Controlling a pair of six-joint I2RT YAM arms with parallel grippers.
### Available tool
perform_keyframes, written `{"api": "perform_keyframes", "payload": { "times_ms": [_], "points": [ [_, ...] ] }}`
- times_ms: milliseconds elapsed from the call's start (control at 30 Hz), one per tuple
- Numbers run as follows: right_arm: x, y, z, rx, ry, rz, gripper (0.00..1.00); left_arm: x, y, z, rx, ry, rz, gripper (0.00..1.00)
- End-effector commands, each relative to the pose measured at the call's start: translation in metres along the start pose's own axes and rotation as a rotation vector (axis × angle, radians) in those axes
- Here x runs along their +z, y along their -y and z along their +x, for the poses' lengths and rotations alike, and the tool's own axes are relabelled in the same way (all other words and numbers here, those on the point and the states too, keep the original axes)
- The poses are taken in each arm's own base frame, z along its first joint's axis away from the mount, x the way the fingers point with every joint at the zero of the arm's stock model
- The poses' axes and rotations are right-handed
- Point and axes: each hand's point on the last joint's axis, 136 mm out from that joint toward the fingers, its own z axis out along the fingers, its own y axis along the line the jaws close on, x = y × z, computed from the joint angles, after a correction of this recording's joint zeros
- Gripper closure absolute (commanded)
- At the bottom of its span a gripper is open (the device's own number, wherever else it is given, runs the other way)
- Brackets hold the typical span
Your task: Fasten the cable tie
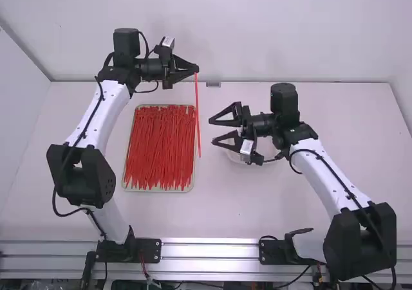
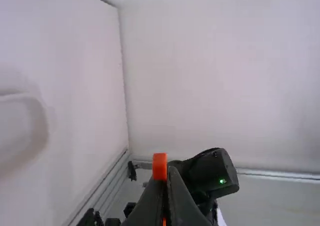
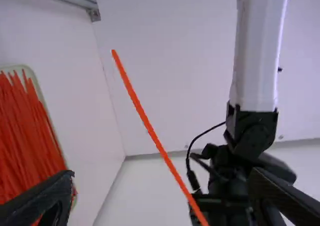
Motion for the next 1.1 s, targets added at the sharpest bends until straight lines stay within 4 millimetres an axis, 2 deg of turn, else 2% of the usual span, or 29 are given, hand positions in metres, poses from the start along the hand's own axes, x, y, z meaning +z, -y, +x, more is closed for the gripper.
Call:
{"api": "perform_keyframes", "payload": {
  "times_ms": [0, 200, 267, 433, 500, 633, 1067],
  "points": [
    [0.005, 0.000, -0.012, -0.015, 0.070, 0.018, 0.09, 0.006, 0.008, 0.003, 0.007, -0.016, 0.008, 0.98],
    [0.013, 0.004, -0.017, -0.056, 0.098, 0.019, 0.14, 0.009, 0.010, 0.006, -0.023, -0.031, 0.014, 0.98],
    [0.016, 0.004, -0.019, -0.067, 0.109, 0.019, 0.16, 0.016, 0.010, 0.008, -0.020, -0.030, 0.005, 0.98],
    [0.016, 0.005, -0.019, -0.076, 0.111, 0.021, 0.23, 0.023, 0.012, 0.012, -0.013, -0.042, 0.005, 0.98],
    [0.017, 0.005, -0.020, -0.076, 0.116, 0.021, 0.28, 0.023, 0.010, 0.010, -0.013, -0.032, -0.001, 0.98],
    [0.014, 0.006, -0.018, -0.076, 0.106, 0.022, 0.48, 0.023, 0.008, 0.008, -0.017, -0.015, -0.012, 0.98],
    [0.013, 0.006, -0.016, -0.039, 0.098, 0.021, 0.81, 0.023, 0.010, 0.003, -0.008, 0.007, -0.013, 0.98]
  ]
}}
